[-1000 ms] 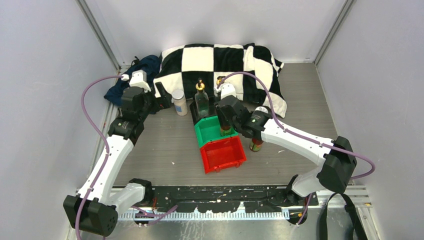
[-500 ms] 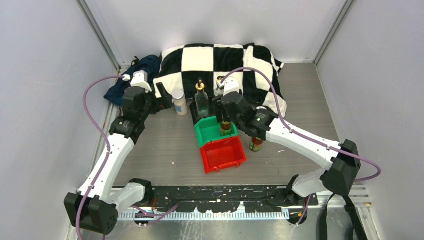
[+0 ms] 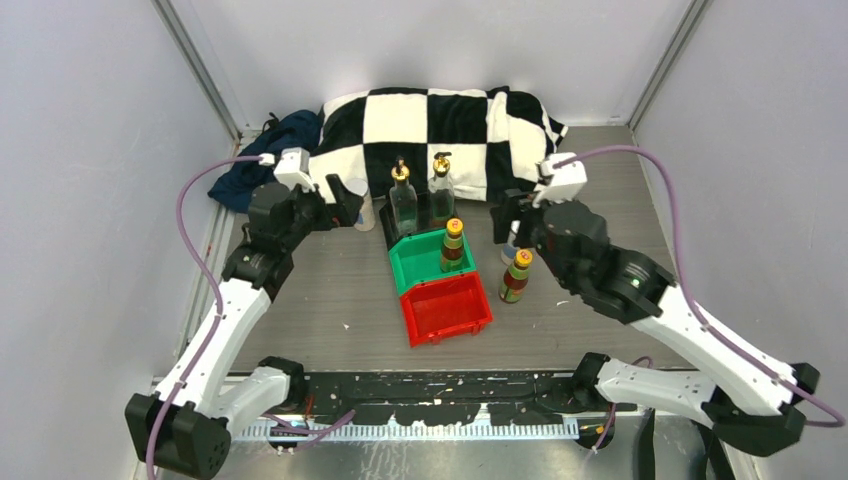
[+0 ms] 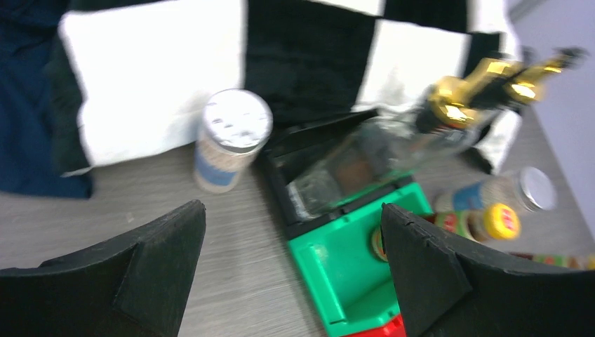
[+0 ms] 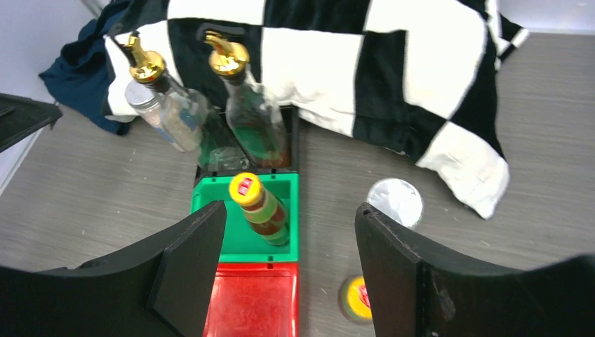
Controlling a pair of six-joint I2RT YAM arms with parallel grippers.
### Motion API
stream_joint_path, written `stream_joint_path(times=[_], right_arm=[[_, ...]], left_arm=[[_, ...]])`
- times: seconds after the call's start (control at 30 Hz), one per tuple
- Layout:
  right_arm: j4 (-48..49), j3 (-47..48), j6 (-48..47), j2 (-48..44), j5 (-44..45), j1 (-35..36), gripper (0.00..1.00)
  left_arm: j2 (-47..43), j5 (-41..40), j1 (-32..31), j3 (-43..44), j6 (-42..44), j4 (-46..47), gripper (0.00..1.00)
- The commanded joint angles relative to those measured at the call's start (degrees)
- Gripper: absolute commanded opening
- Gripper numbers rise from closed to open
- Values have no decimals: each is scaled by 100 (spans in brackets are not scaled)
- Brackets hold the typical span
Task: Organize the condiment bottles
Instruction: Place the bottle in the storage box, then pick up the bottle from the center of the board.
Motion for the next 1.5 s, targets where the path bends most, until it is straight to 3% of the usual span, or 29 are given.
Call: stream_joint_path(times=[0.0, 0.2, 0.4, 0.57, 0.8, 1.07, 1.23, 1.47], right_arm=[[-519, -349, 468, -651, 596, 2, 73], [-807, -690, 900, -1295, 964, 0, 74], [-994, -793, 1164, -1623, 1371, -3, 74], [-1267, -809, 1530, -1992, 1994, 2, 76], [-1558, -991, 1658, -2729, 2400, 2, 78], [-1795, -1222, 1680, -3148, 2294, 2, 78], [-1773, -1386, 1650, -3334, 2059, 2, 78], [-1673, -1479, 1506, -3567, 1955, 0, 79]], left_arm=[[-460, 961, -455, 21, 339, 974, 96], [-848, 1378, -1686, 107, 917, 976, 100], [-970, 1182, -2817, 116, 1268, 783, 100], [-635, 571, -3890, 143, 1712, 747, 100], [685, -668, -5420, 586, 2589, 1011, 100], [2091, -667, -5597, 1029, 2768, 2072, 93], [2581, -1223, -5596, 687, 2884, 3605, 97], [3279, -1569, -5596, 673, 3009, 4675, 98]])
